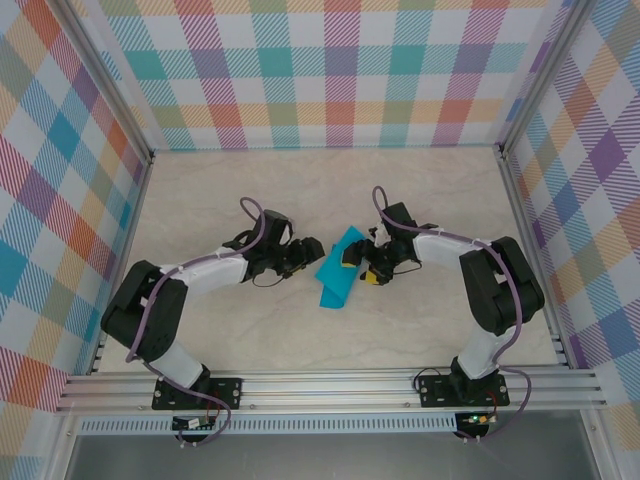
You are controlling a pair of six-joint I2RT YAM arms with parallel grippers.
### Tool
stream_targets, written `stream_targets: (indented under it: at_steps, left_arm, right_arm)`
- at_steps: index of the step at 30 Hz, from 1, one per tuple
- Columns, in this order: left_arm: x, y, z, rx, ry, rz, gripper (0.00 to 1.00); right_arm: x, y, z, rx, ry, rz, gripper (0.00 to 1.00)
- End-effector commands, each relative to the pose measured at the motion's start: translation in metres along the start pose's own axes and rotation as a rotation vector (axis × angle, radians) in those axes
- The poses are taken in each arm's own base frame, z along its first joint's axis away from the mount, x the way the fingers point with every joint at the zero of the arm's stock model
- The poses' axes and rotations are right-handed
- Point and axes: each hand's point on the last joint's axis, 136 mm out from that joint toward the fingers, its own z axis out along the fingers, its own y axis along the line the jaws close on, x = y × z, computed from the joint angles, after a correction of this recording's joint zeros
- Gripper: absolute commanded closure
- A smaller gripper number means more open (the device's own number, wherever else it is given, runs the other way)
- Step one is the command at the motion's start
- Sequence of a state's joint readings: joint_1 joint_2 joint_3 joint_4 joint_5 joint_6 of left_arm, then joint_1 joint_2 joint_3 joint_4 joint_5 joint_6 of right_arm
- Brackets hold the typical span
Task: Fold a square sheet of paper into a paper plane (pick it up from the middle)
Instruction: First fold in half a square sheet of paper at the center of the table.
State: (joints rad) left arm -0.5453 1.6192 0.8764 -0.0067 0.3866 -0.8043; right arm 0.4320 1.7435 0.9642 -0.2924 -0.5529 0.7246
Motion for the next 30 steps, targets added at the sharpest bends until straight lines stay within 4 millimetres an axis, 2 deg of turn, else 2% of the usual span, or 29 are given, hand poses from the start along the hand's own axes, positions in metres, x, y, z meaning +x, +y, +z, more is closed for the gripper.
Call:
stream_targets:
  at_steps: [1, 6, 11, 12, 17, 20, 23, 30]
  left_arm:
    - [0.004, -0.021, 0.011, 0.078, 0.055, 0.018, 0.37]
    - [0.011, -0.035, 0.023, 0.156, 0.113, 0.028, 0.50]
    - [0.019, -0.047, 0.030, 0.229, 0.165, 0.040, 0.58]
    - [0.020, -0.047, 0.031, 0.229, 0.168, 0.040, 0.57]
    - [0.019, -0.043, 0.025, 0.210, 0.134, 0.041, 0.43]
    - [0.015, -0.045, 0.018, 0.210, 0.101, 0.052, 0.39]
    - [0.018, -0.045, 0.017, 0.206, 0.114, 0.064, 0.40]
    - [0.024, -0.048, 0.020, 0.227, 0.151, 0.081, 0.48]
  right_arm:
    - [0.009, 0.009, -0.005, -0.040, 0.034, -0.051, 0.27]
    - [0.018, 0.006, -0.007, -0.039, 0.054, -0.069, 0.27]
    - [0.022, 0.001, -0.006, -0.033, 0.061, -0.066, 0.27]
    - [0.021, 0.001, -0.005, -0.034, 0.061, -0.067, 0.28]
    - [0.022, -0.002, -0.002, -0.028, 0.070, -0.059, 0.33]
    - [0.022, -0.004, -0.001, -0.027, 0.074, -0.058, 0.35]
    - [0.023, -0.003, -0.001, -0.033, 0.077, -0.060, 0.35]
    - [0.025, -0.002, -0.002, -0.039, 0.081, -0.065, 0.35]
